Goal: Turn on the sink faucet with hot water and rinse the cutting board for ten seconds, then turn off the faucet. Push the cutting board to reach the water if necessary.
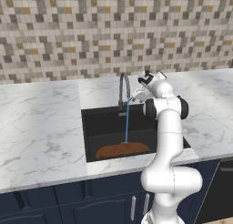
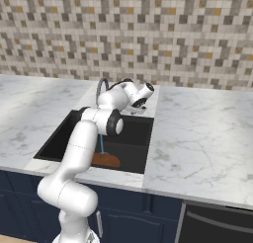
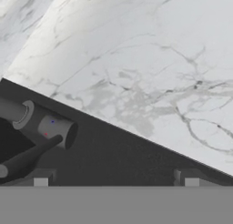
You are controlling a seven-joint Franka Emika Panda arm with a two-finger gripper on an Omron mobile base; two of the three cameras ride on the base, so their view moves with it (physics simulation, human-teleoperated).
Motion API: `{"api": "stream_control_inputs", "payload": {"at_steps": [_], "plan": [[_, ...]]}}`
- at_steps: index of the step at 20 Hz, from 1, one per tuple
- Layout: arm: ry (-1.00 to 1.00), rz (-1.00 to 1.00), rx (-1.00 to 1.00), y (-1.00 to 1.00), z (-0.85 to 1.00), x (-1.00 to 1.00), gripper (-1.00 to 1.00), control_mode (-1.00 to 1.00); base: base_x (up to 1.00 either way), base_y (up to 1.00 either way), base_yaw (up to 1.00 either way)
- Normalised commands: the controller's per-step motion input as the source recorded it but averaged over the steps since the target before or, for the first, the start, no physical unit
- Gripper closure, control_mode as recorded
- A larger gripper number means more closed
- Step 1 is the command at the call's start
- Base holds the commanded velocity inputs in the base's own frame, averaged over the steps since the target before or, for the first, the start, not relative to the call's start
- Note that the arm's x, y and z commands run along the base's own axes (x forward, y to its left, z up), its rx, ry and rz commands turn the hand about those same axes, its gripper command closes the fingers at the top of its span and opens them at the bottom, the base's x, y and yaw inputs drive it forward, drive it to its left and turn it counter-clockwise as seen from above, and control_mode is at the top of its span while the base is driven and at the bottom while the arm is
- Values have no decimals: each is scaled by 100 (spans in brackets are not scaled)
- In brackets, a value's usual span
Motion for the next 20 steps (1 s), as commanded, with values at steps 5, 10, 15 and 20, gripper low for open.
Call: {"api": "stream_control_inputs", "payload": {"at_steps": [5,10,15,20], "plan": [[-3,0,0,-6,0,2,-100,-100,0,0,0],[0,0,0,0,2,11,-100,-100,0,0,0],[0,-3,0,0,2,9,-100,-100,0,0,0],[0,-2,0,1,0,0,-100,-100,0,0,0]]}}
